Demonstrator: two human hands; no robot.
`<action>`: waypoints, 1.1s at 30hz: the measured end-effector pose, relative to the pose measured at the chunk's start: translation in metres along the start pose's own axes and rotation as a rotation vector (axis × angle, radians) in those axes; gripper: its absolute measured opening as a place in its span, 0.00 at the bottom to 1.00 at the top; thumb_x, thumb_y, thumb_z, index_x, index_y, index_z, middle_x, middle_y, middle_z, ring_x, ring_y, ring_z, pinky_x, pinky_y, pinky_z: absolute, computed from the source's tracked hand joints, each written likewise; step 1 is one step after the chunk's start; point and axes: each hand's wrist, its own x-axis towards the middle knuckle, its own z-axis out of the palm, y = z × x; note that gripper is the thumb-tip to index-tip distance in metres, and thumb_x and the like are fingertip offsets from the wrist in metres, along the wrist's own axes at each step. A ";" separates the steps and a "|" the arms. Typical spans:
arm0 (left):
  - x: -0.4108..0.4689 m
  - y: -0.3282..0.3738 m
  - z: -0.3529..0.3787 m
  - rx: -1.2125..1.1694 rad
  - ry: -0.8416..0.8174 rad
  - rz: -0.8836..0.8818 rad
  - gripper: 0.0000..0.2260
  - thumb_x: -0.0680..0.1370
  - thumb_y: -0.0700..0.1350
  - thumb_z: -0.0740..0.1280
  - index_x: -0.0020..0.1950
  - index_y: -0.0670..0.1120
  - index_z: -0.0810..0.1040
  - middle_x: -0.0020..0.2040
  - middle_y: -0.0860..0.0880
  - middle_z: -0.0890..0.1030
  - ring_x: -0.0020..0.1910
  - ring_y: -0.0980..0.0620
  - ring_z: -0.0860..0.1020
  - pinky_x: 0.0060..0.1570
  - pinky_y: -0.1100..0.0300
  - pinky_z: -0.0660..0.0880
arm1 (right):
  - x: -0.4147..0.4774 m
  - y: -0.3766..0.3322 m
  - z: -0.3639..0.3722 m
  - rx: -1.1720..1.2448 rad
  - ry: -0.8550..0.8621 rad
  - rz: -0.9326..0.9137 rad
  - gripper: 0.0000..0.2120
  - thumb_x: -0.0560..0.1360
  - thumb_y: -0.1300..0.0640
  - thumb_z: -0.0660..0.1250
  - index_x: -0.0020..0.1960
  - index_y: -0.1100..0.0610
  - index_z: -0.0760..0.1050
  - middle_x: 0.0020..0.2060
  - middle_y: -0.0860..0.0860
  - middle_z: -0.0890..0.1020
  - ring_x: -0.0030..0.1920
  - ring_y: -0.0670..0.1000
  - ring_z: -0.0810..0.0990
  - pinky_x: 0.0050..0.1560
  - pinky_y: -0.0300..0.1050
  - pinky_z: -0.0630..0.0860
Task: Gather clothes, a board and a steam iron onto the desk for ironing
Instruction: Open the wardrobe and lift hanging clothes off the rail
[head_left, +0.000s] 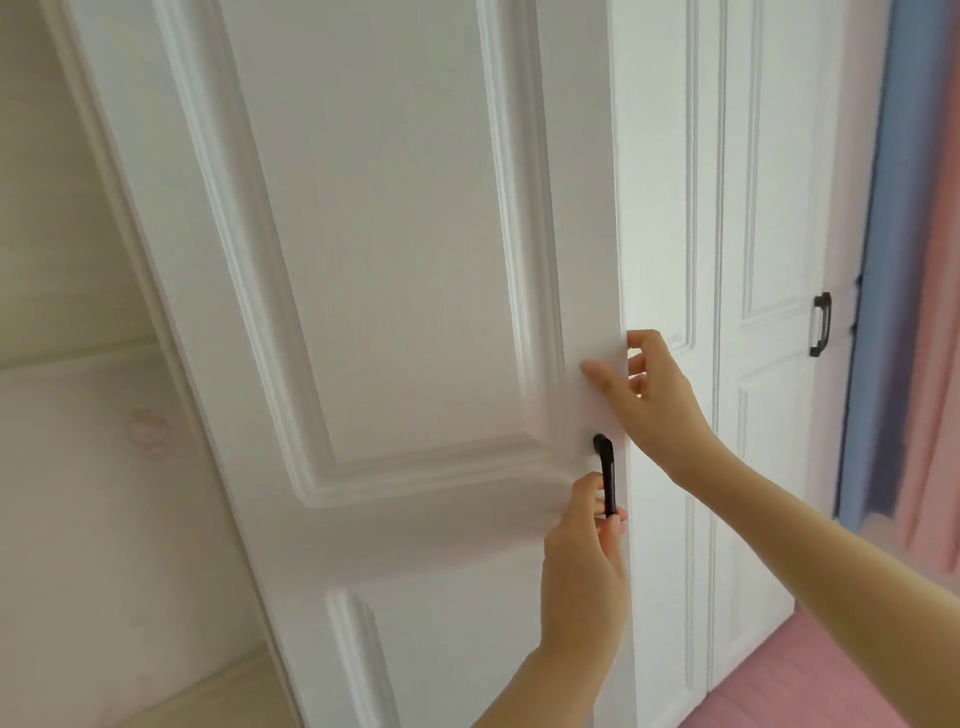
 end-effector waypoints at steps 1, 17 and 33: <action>-0.009 0.005 -0.003 -0.005 -0.005 0.005 0.13 0.81 0.43 0.60 0.65 0.53 0.70 0.50 0.55 0.80 0.50 0.56 0.79 0.51 0.59 0.77 | -0.009 -0.006 -0.005 -0.010 0.009 -0.002 0.17 0.74 0.42 0.67 0.56 0.49 0.68 0.43 0.47 0.78 0.39 0.46 0.80 0.32 0.34 0.72; -0.153 0.065 -0.091 -0.120 0.023 0.064 0.19 0.80 0.38 0.62 0.50 0.65 0.69 0.45 0.56 0.82 0.46 0.62 0.81 0.47 0.70 0.76 | -0.166 -0.109 -0.032 -0.096 0.130 -0.064 0.18 0.75 0.45 0.67 0.62 0.49 0.70 0.39 0.48 0.78 0.37 0.46 0.78 0.35 0.37 0.70; -0.239 0.090 -0.177 -0.137 0.157 -0.056 0.10 0.77 0.48 0.68 0.57 0.56 0.75 0.46 0.59 0.82 0.47 0.63 0.80 0.46 0.72 0.75 | -0.264 -0.189 -0.013 -0.093 -0.133 -0.180 0.20 0.79 0.53 0.64 0.69 0.52 0.66 0.50 0.44 0.75 0.47 0.41 0.76 0.42 0.27 0.69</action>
